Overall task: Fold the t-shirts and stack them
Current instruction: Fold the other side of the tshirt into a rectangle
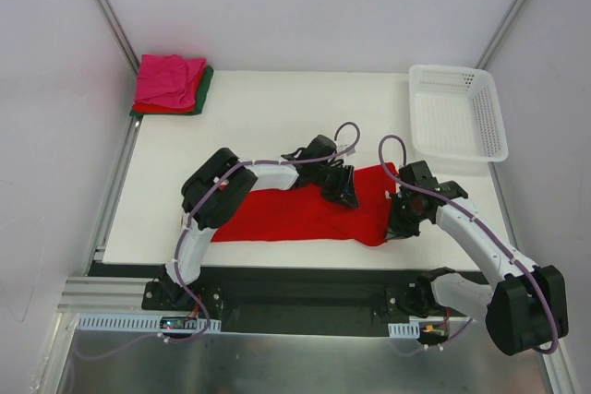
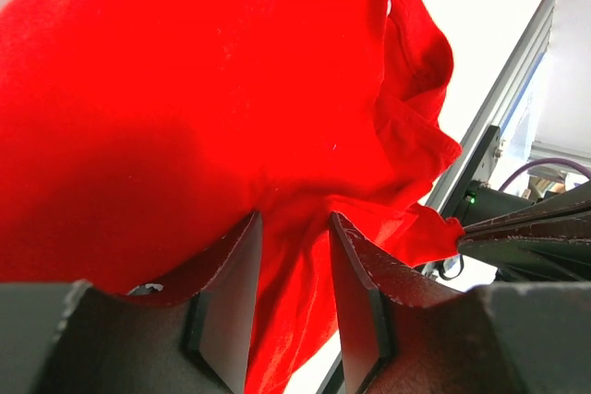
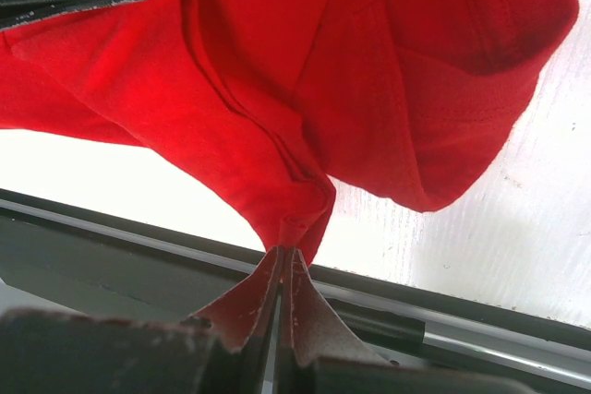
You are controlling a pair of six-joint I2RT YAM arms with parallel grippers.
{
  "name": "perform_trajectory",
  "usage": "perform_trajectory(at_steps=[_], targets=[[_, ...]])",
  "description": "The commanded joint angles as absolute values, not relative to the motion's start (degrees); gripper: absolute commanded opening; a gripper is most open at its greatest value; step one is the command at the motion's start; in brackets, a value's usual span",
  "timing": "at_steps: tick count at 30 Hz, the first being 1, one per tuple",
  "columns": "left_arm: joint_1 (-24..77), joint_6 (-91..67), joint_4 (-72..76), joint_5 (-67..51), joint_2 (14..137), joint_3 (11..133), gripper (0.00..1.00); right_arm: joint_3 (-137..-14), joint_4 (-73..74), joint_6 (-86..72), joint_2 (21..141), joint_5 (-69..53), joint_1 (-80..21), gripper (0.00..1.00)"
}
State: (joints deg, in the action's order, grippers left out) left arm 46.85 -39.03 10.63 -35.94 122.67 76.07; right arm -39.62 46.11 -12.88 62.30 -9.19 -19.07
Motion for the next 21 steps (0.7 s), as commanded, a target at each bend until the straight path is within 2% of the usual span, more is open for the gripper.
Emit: perform_trajectory(at_steps=[1,8,12,14,16,19,21], targets=[[47.46,-36.83,10.20,-35.33,123.22,77.78,0.35,-40.69,46.84,-13.62,61.35,-8.53,-19.34,0.01],[47.72,-37.00,10.11,-35.95,122.61,78.13,0.31,-40.34,46.50,-13.62,61.35,-8.53,-19.34,0.01],[47.90,-37.44,10.19,-36.56,122.87,78.49,0.10,-40.08,46.58,-13.71,61.35,-8.44,-19.42,0.01],[47.99,-37.70,10.20,-36.91,122.70,78.49,0.08,-39.82,46.41,-13.80,61.26,-8.44,-19.42,0.01],[48.08,-37.71,10.20,-36.83,122.26,78.22,0.10,-39.73,46.32,-13.80,61.26,-8.44,-19.34,0.01],[48.16,-37.88,10.19,-36.65,120.85,77.61,0.31,-39.55,46.06,-13.97,61.17,-8.70,-19.34,0.01],[48.16,-37.79,10.19,-36.39,119.89,77.17,0.37,-39.55,46.05,-13.89,61.17,-8.79,-19.42,0.01]])
